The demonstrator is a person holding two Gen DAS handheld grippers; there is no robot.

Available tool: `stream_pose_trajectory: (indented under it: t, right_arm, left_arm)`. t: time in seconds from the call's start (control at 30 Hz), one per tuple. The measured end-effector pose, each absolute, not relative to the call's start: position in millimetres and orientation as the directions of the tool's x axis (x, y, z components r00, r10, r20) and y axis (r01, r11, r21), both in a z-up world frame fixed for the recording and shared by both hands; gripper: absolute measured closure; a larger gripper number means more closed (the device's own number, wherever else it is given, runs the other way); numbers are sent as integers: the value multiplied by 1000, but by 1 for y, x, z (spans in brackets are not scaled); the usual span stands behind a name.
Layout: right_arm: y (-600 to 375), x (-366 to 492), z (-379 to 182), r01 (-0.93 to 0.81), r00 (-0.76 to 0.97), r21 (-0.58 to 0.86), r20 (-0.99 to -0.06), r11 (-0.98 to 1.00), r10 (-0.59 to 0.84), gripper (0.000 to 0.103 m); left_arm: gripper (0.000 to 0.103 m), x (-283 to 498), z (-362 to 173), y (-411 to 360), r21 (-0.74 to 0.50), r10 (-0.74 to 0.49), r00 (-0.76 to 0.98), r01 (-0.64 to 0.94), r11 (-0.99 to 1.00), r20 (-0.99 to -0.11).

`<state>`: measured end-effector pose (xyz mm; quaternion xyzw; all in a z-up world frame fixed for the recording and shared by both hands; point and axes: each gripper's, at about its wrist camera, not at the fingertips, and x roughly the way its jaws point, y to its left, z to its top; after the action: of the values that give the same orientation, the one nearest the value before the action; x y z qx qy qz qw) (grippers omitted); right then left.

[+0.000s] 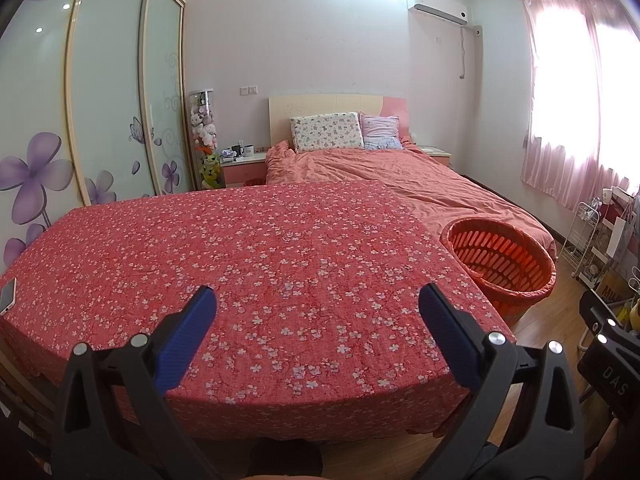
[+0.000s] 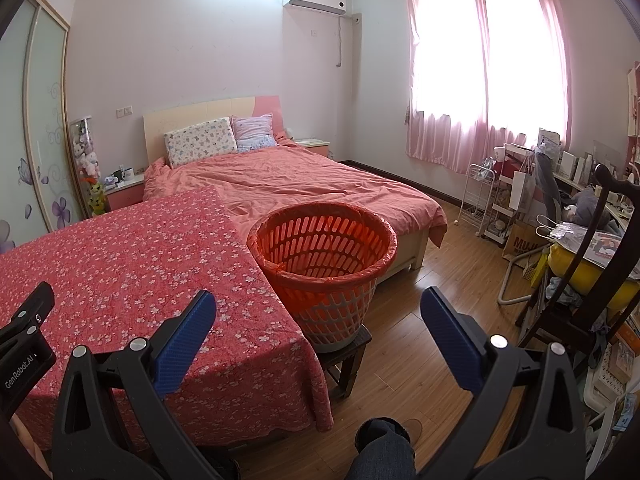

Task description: Collect trash

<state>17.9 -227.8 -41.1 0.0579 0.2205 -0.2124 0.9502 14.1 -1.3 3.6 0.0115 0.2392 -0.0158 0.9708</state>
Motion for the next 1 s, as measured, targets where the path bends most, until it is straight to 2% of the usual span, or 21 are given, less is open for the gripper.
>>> stream_pose_trajectory:
  t: [1.0]
  right_arm:
    - [-225, 17, -43, 428, 811, 15, -447, 903, -377, 2]
  left_arm:
    - [4, 15, 4, -1, 15, -25, 883, 37, 999, -468]
